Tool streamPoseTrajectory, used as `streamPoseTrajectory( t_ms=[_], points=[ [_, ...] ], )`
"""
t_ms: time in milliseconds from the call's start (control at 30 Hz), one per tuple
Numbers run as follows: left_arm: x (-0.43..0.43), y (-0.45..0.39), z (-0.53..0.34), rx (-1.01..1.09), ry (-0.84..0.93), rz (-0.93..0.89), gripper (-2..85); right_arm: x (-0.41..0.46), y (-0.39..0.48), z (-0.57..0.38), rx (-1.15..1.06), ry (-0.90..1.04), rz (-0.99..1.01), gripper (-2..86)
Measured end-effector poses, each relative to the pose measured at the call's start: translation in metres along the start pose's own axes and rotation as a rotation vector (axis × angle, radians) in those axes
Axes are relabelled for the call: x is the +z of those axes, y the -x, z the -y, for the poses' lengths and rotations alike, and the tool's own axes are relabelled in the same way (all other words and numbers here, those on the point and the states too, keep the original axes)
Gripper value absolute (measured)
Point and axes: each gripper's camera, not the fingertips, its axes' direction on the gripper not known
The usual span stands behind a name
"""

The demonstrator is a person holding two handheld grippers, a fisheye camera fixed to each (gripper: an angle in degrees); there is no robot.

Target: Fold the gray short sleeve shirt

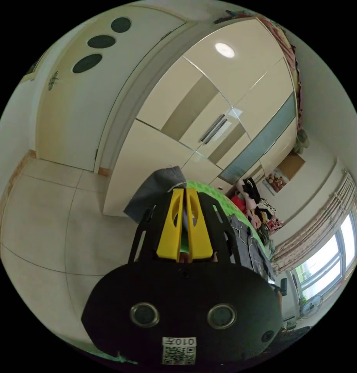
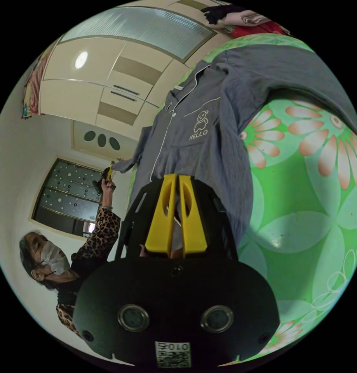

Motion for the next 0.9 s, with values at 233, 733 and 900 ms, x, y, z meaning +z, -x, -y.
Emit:
streamPoseTrajectory(
  t_ms=[233,733,900],
  points=[
    [-0.020,0.133,-0.033,-0.189,0.017,-0.068,-0.2,0.002,0.000,-0.003,-0.001,-0.013,0.009,3.8],
    [-0.036,0.252,-0.119,-0.417,0.022,-0.328,0.0,0.004,0.007,-0.016,-0.005,-0.015,0.028,3.6],
    [-0.043,0.223,-0.136,-0.327,0.170,-0.175,0.0,0.002,0.009,-0.023,-0.009,-0.024,0.051,3.7]
  ],
)
